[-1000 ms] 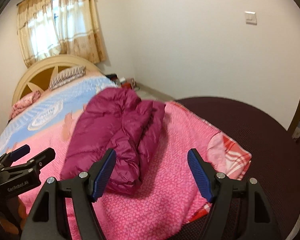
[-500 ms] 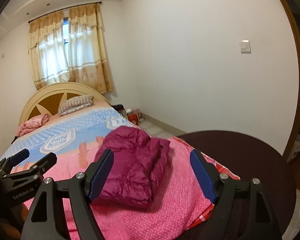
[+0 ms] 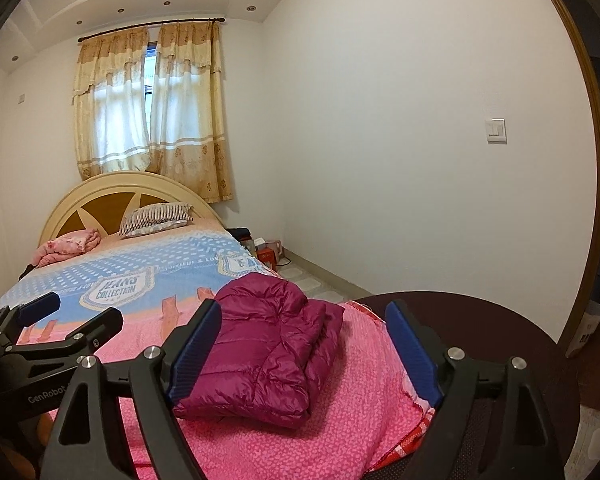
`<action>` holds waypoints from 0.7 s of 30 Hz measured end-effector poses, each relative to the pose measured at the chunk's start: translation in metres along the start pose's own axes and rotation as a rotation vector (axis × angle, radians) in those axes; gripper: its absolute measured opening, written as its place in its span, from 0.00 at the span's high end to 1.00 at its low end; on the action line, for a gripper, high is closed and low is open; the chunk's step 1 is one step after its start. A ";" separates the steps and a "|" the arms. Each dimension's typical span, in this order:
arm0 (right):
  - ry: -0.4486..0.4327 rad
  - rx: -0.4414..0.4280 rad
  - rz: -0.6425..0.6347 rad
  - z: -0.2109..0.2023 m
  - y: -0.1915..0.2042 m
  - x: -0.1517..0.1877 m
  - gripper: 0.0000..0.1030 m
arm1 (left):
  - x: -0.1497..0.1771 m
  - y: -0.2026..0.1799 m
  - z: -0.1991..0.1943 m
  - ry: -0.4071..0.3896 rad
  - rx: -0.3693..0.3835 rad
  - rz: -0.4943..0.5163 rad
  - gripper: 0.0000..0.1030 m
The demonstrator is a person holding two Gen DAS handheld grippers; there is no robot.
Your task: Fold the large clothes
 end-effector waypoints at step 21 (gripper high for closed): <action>-0.013 -0.018 0.012 -0.006 -0.001 0.000 0.17 | 0.000 -0.002 -0.011 -0.041 -0.011 0.010 0.00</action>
Point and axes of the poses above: each gripper's, at about its wrist camera, not at the fingertips, and z roughly the way its jaws point, y to its left, x to its underside, the point moved 3 cm from there along z, roughly the way its jaws point, and after that the axes turned 14 degrees about y, right-handed, at the moved point
